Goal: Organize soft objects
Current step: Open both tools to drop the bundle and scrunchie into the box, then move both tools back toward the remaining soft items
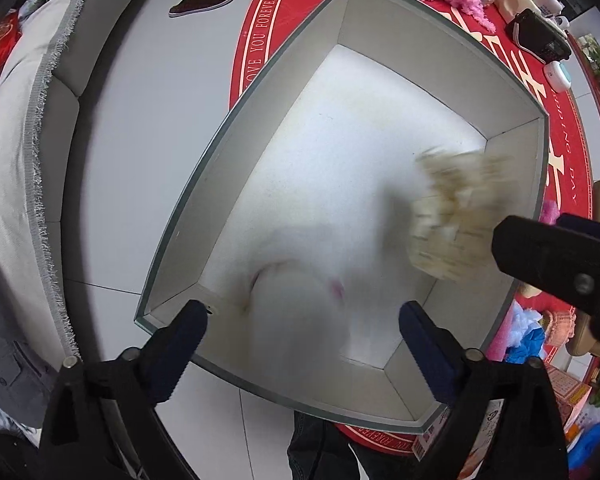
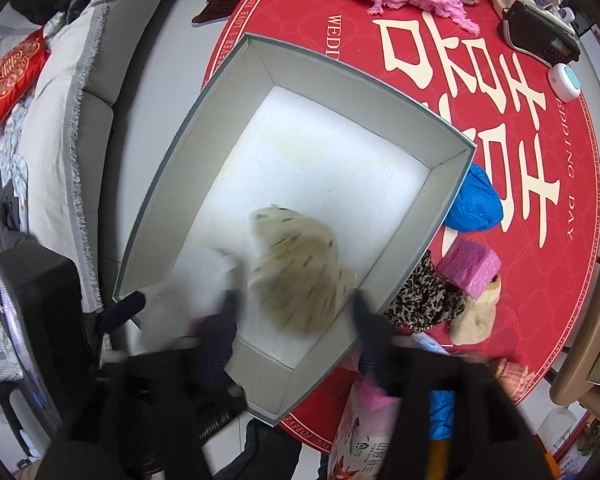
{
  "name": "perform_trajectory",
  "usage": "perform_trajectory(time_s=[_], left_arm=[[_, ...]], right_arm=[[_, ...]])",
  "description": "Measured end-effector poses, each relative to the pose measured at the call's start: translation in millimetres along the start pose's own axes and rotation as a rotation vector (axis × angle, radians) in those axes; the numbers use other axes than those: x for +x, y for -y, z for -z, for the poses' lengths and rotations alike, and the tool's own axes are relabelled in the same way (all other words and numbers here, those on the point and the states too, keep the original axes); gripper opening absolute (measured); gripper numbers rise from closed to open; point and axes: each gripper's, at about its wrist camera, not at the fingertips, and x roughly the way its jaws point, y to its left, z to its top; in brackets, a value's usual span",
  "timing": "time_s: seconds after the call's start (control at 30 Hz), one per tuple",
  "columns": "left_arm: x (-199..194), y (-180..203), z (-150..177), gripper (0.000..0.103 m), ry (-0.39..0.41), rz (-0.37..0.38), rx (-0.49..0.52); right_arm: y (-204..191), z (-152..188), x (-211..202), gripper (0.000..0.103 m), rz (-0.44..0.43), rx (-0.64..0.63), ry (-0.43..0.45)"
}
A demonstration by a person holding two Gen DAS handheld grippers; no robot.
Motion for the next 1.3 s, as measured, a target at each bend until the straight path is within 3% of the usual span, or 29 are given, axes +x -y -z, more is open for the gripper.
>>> perform_trajectory(time_s=[0.13, 0.2, 0.47, 0.73, 1.1, 1.3], left_arm=[[-1, -3, 2, 0.102, 0.008, -0.007, -0.016], [-2, -4, 3, 0.102, 0.002, -0.006, -0.024], [-1, -3, 14, 0.102, -0.071, 0.097, -0.022], [-25, 22, 44, 0.102, -0.101, 0.154, 0.096], [-53, 110, 81, 0.102, -0.15, 0.15, 0.387], [-54, 141, 93, 0.102, -0.183, 0.132, 0.444]], right_arm=[[3, 2, -6, 0.091, 0.009, 0.003, 0.034], [6, 4, -9, 0.103, 0.015, 0.008, 0.038], [22, 28, -32, 0.103, 0.018, 0.036, 0.038], [69, 85, -61, 0.103, -0.016, 0.188, 0.015], [155, 182, -112, 0.103, -0.035, 0.487, 0.104], [207, 224, -115, 0.103, -0.027, 0.623, 0.101]])
